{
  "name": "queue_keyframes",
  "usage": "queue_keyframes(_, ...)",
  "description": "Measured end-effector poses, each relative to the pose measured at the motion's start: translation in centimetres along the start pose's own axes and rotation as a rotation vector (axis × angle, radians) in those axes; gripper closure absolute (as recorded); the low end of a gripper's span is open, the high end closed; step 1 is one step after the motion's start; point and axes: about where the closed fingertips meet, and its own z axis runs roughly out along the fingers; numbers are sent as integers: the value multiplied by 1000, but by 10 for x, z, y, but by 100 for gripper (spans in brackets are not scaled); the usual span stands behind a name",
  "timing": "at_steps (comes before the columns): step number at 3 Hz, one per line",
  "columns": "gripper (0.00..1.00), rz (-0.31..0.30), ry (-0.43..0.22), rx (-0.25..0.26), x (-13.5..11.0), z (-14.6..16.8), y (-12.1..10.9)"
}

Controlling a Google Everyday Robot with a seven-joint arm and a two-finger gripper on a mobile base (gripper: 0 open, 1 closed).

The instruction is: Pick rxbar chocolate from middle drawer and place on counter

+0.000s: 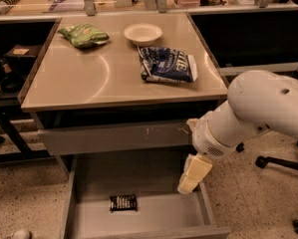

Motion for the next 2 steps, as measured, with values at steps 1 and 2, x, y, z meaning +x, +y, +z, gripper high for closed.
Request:
queue_keyframes(1,0,48,-29,-54,-6,38,-2)
queue_keyframes(2,0,41,-37,-64,-8,49,4)
